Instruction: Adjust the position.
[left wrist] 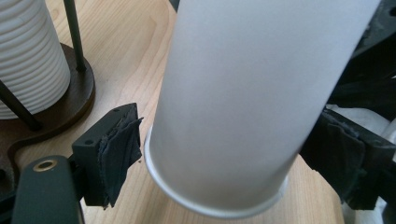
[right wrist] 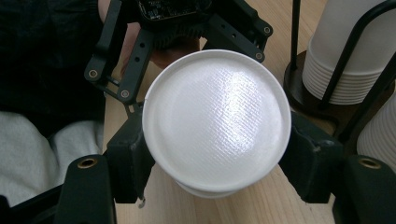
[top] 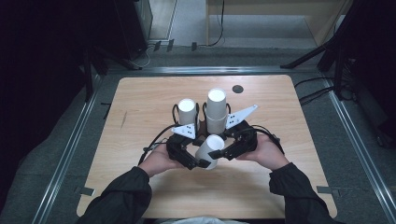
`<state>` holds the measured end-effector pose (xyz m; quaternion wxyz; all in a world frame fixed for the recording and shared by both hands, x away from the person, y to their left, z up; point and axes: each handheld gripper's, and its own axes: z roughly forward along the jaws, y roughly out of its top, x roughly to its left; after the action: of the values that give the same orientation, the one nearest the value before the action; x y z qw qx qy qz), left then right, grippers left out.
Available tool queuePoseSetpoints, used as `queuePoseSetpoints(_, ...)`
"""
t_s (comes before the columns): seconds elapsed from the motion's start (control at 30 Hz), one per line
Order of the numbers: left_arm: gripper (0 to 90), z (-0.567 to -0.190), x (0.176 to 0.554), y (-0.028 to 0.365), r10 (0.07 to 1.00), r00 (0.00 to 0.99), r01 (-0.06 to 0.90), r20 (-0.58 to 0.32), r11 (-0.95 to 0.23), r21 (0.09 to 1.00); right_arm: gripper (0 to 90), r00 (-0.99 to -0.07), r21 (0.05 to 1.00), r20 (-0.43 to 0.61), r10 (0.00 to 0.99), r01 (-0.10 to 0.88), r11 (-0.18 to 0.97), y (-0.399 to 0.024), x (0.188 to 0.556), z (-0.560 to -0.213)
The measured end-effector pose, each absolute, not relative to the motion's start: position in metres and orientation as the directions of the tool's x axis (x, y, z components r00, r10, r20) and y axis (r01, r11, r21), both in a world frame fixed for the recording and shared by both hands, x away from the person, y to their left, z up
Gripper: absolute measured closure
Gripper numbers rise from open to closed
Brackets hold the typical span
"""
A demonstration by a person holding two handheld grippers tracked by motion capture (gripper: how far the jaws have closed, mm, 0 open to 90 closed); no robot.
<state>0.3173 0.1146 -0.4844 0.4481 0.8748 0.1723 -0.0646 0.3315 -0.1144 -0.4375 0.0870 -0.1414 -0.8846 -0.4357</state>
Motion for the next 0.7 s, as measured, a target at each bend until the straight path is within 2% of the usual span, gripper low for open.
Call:
queuePoseSetpoints(0.17, 16.8, -0.486, 0.316, 0.113, 0.237, 0.937, 0.347, -0.256, -0.554, 0.757, 33.1, -0.943, 0.757, 0.285, 0.172, 0.332, 0.563, -0.114, 0.332, -0.436)
queuePoseSetpoints(0.3, 20.5, -0.483, 0.313, 0.114, 0.236, 0.951, 0.303, -0.201, -0.568, 0.765, 33.5, -0.942, 0.756, 0.287, 0.176, 0.335, 0.562, -0.115, 0.332, -0.436)
queuePoseSetpoints(0.53, 22.6, -0.48, 0.315, 0.119, 0.23, 0.948, 0.315, -0.221, -0.567, 0.761, 33.1, -0.94, 0.765, 0.289, 0.182, 0.341, 0.546, -0.116, 0.334, -0.436)
queuePoseSetpoints(0.63, 25.7, -0.477, 0.316, 0.122, 0.228, 0.948, 0.315, -0.223, -0.562, 0.765, 25.9, -0.946, 0.768, 0.262, 0.189, 0.323, 0.553, -0.116, 0.334, -0.437)
queuePoseSetpoints(0.7, 25.5, -0.474, 0.317, 0.126, 0.231, 0.948, 0.315, -0.22, -0.559, 0.767, 27.3, -0.945, 0.769, 0.262, 0.194, 0.326, 0.55, -0.117, 0.333, -0.437)
